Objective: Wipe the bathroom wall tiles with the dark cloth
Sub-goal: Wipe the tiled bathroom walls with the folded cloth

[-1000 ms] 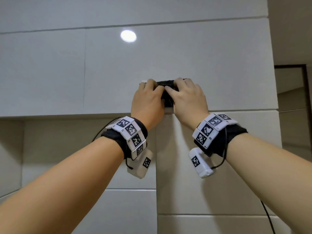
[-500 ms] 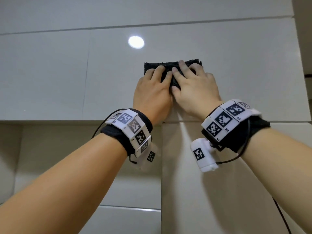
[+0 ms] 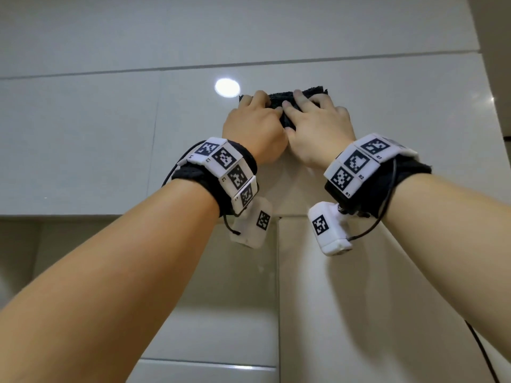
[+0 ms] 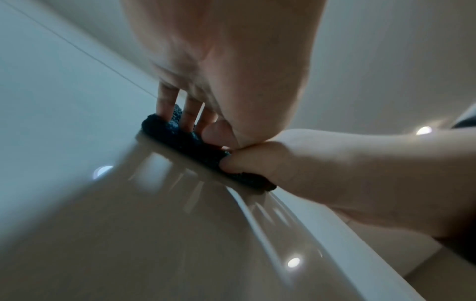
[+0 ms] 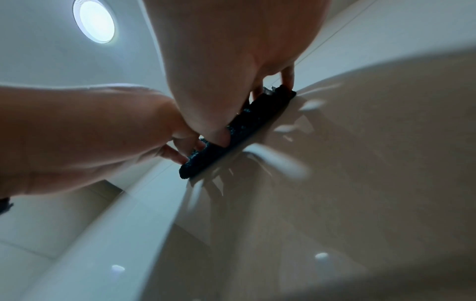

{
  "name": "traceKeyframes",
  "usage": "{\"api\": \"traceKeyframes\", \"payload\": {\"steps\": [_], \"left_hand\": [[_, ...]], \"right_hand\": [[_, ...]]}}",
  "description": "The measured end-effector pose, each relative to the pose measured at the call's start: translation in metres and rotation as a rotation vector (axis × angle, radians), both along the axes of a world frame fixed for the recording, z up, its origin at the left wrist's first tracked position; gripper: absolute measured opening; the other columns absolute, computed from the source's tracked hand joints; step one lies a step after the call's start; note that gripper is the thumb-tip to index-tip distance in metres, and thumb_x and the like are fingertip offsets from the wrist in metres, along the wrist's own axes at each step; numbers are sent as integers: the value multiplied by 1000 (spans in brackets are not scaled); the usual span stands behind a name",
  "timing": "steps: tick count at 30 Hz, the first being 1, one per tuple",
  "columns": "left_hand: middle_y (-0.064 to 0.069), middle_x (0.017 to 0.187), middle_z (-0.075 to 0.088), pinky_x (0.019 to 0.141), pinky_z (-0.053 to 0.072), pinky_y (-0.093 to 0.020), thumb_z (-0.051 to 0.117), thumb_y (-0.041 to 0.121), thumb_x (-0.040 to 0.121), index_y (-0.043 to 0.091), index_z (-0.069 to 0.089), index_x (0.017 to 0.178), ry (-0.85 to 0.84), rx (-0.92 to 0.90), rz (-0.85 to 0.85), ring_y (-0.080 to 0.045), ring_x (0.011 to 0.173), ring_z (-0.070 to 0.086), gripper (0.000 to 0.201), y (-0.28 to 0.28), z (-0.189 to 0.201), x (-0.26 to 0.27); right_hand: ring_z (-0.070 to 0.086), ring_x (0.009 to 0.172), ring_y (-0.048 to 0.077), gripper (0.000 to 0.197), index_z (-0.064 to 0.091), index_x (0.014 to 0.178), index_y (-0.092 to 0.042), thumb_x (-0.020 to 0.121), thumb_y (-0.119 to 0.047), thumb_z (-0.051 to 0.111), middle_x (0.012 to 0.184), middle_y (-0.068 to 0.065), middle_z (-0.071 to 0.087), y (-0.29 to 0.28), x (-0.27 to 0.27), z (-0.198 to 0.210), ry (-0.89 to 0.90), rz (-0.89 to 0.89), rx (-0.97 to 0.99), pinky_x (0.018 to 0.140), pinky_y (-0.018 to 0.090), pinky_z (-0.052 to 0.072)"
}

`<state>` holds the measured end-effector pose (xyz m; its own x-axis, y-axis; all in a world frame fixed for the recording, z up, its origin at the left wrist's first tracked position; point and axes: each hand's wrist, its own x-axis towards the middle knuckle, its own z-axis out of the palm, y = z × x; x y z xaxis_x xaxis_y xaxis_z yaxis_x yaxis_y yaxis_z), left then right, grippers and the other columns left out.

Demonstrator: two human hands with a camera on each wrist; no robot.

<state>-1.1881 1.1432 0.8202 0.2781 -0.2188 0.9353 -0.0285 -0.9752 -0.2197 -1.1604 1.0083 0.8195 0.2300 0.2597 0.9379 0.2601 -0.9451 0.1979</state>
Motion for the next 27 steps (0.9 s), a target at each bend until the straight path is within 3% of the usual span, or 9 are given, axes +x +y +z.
{"api": "traceKeyframes", "payload": {"steps": [6,8,11,13,16,20,23,25,27], "left_hand": [[-7,131,46,94,42,-38,40,27,93,23,56,136,36,11,-5,-30,121,41,45,2,-38,-10],[-8,133,46,91,43,-36,29,33,88,23,52,140,62,22,17,-30,119,41,58,5,-55,-16],[-8,131,49,82,39,-35,3,40,66,18,52,139,86,41,101,-30,114,45,90,2,-77,-23],[-8,127,51,81,36,-36,9,37,68,14,53,136,102,36,158,-31,114,46,83,-2,-86,-27],[-7,130,51,86,38,-38,36,38,77,11,48,140,129,61,203,-31,120,46,69,-1,-91,-29],[-12,148,42,99,41,-42,30,39,86,9,38,150,148,8,132,-34,136,39,71,-2,-98,-28],[-9,164,18,116,25,-40,40,39,96,15,20,157,152,18,106,-31,151,15,69,3,-101,-18],[-8,166,10,120,19,-39,36,39,98,17,15,159,145,12,96,-29,153,9,68,9,-98,-14],[-6,167,8,121,17,-38,35,39,98,18,14,159,126,1,89,-28,153,7,68,13,-92,-10]], "right_hand": [[21,141,26,60,22,154,-27,98,-43,35,163,-1,14,-1,-7,-42,-3,-19,-45,106,46,28],[23,140,26,62,23,154,-26,97,-42,38,163,0,15,-2,-8,-58,3,-38,-71,104,46,30],[25,139,26,65,24,154,-24,94,-38,44,163,2,15,0,-10,-75,25,-57,-89,101,44,31],[24,141,26,66,23,154,-22,92,-35,44,163,3,14,1,-15,-79,49,-67,-100,102,44,30],[22,144,26,66,27,153,-19,91,-35,45,162,6,17,2,-23,-89,49,-63,-128,110,45,29],[26,145,27,65,32,152,-10,92,-33,46,159,8,28,4,-18,-108,30,1,-155,113,43,29],[21,148,28,69,27,153,-8,92,-39,34,161,9,22,6,-9,-108,66,19,-156,117,44,25],[25,147,29,72,34,151,-9,89,-43,21,159,9,27,8,-6,-103,59,55,-137,115,46,28],[19,149,26,69,28,154,-12,92,-42,19,162,6,21,10,-2,-94,41,65,-142,118,45,23]]}}
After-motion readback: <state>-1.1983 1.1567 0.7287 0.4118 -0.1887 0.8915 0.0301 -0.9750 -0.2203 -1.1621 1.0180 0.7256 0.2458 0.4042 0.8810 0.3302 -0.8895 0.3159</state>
